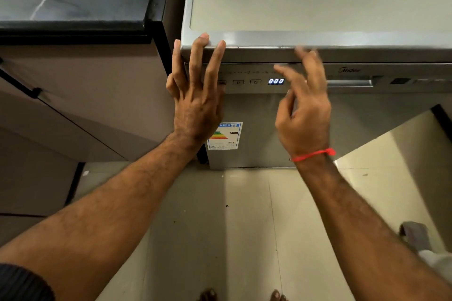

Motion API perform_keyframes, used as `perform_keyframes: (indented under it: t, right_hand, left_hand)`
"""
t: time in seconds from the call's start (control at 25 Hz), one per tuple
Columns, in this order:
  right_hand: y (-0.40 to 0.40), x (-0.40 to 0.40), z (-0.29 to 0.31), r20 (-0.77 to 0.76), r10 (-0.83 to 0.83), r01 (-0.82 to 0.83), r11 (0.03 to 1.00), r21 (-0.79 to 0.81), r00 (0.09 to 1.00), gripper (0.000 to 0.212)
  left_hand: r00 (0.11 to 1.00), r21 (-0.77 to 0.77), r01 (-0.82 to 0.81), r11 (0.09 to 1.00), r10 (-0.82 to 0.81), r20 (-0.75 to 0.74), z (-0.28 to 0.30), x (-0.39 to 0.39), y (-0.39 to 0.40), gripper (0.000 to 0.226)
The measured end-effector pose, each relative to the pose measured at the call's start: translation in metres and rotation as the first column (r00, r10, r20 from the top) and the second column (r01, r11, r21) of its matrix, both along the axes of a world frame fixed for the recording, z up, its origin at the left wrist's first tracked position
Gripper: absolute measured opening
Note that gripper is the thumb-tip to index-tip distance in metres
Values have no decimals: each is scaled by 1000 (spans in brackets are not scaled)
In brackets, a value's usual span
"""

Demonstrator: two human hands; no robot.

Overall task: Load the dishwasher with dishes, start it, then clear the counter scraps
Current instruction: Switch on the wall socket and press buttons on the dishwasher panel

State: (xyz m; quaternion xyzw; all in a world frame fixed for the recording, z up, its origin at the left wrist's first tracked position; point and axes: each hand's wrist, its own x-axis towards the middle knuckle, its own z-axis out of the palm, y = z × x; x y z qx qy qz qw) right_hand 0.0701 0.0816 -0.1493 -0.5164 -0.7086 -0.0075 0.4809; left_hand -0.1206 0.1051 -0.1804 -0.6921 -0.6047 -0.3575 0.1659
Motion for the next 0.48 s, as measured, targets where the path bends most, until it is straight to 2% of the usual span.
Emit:
perform_keyframes:
  t: [0.04, 0.12, 0.24, 0.32, 0.4, 0.48]
  right_hand:
    - [-12, -4, -12, 61, -24, 26, 999, -28, 998, 56]
    - [-27, -13, -31, 178, -52, 85, 980, -181, 983, 63]
    - [-24, -27, -37, 286, 75, 73, 877, -474, 955, 93]
    - [-16, -36, -40, 381, 117, 117, 836, -536, 917, 108]
    - [-13, -43, -44, 395, 130, 157, 773, -615, 910, 114]
    - [-11, -50, -47, 364, 138, 161, 717, -679, 921, 116]
  left_hand:
    - [1000, -7, -6, 1000, 6, 30, 2, 4, -3, 77]
    - [998, -26, -13, 1000, 15, 64, 6, 8, -7, 85]
    - [999, -57, -14, 998, 16, 29, 12, 3, -11, 92]
    - [1000, -112, -15, 994, 16, 3, 13, 1, -17, 98]
    - [1000, -156, -2, 988, 3, 10, 6, 3, -29, 99]
    - [994, -207, 45, 977, -23, 110, -9, 4, -41, 96]
